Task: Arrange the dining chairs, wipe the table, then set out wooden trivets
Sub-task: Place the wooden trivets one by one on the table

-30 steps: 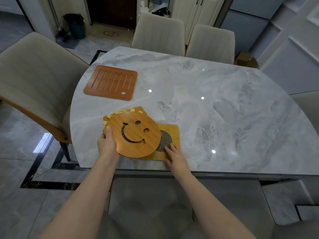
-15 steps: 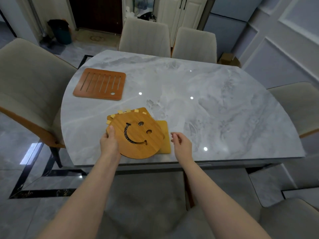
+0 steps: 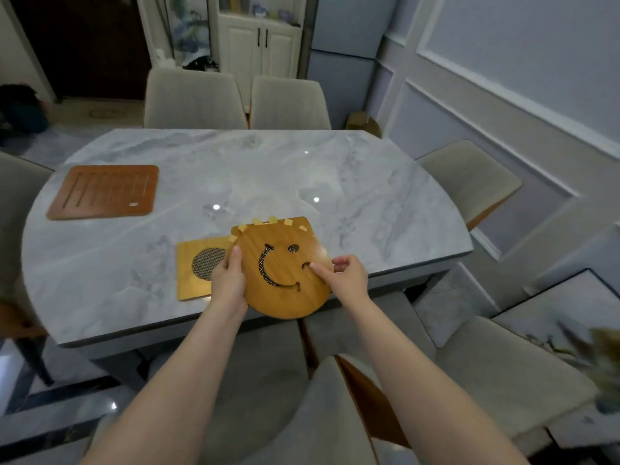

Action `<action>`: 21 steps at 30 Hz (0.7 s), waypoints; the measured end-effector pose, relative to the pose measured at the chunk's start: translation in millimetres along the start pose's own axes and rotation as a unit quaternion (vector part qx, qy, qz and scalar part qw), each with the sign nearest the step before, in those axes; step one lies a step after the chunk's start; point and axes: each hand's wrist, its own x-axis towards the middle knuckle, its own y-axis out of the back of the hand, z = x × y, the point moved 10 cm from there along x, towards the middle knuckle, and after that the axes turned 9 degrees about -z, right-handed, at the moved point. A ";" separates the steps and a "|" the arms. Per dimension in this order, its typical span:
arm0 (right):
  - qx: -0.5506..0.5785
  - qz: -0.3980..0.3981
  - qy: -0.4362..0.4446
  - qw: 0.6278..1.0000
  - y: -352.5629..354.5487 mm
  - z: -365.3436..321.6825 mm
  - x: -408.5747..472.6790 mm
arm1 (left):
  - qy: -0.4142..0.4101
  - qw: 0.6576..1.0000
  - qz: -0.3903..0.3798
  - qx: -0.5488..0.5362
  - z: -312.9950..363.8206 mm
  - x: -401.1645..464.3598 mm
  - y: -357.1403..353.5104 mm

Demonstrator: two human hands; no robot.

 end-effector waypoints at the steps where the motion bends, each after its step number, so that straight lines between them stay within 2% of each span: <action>1: 0.003 0.005 -0.006 1.000 15.8 6.5 -3.0 | 0.001 1.000 -0.007 -0.004 -5.6 -5.9 -14.9; 6: 0.013 0.039 -0.017 0.999 114.5 42.5 -14.2 | 0.013 1.000 -0.026 -0.011 -51.4 -34.3 -97.9; 11: 0.130 0.025 -0.039 0.991 211.5 88.1 -26.6 | 0.043 0.997 -0.050 -0.046 -115.1 -70.7 -195.2; 13: 0.144 0.028 -0.046 0.988 250.0 101.4 -28.4 | 0.064 0.994 -0.062 -0.059 -138.4 -82.6 -231.2; 21: 0.163 0.018 -0.067 0.984 316.6 126.0 -6.1 | 0.077 0.991 -0.094 -0.062 -165.2 -81.4 -304.2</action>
